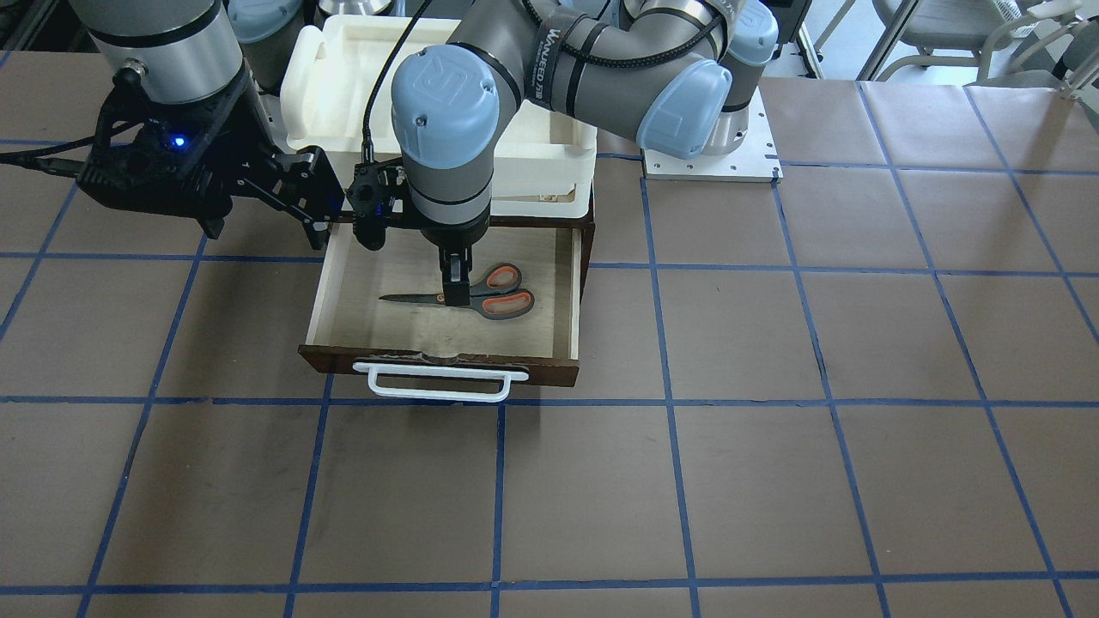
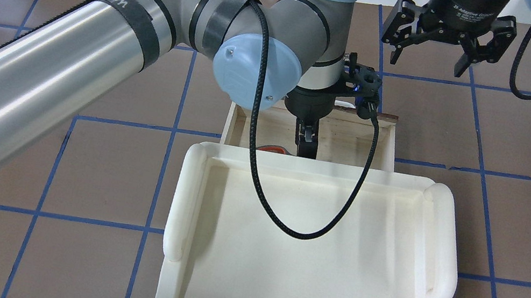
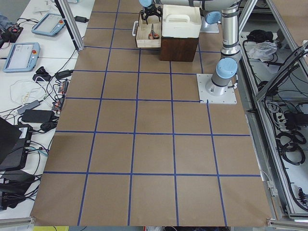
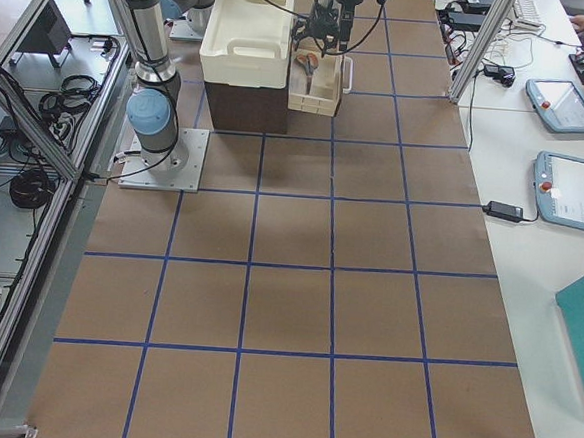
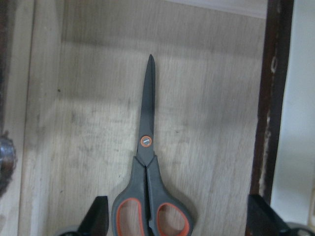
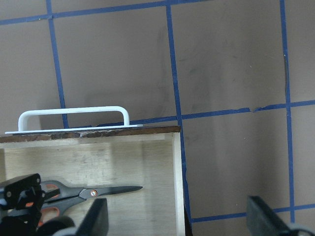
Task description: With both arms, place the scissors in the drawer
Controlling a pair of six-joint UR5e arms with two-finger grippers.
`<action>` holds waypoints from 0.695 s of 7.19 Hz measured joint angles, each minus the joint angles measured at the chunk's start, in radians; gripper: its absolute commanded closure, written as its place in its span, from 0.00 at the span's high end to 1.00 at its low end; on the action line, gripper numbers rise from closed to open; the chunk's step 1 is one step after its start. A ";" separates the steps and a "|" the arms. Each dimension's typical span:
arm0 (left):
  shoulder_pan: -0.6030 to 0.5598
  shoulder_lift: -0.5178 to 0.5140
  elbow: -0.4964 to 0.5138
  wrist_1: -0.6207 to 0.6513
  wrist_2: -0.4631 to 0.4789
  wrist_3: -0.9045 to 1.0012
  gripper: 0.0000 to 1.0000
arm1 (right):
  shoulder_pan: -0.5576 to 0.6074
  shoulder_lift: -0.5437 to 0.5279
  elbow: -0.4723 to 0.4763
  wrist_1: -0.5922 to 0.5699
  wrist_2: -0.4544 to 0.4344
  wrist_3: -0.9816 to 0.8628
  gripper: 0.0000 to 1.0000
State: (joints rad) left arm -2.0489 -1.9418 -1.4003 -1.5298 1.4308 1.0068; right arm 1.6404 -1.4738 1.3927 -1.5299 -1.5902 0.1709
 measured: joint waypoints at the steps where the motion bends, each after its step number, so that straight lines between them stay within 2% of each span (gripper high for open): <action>1: 0.012 0.032 -0.002 -0.007 0.035 -0.024 1.00 | -0.004 -0.001 0.000 0.008 0.000 0.000 1.00; 3: 0.056 0.097 -0.005 -0.029 0.092 -0.088 1.00 | -0.006 -0.003 0.000 0.013 0.002 0.000 1.00; 5: 0.133 0.166 -0.007 -0.030 0.103 -0.239 1.00 | -0.002 -0.013 0.000 0.016 0.008 -0.002 1.00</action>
State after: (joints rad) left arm -1.9156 -1.7761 -1.4068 -1.5601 1.5337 0.7682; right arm 1.6380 -1.4864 1.3926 -1.5134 -1.5824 0.1689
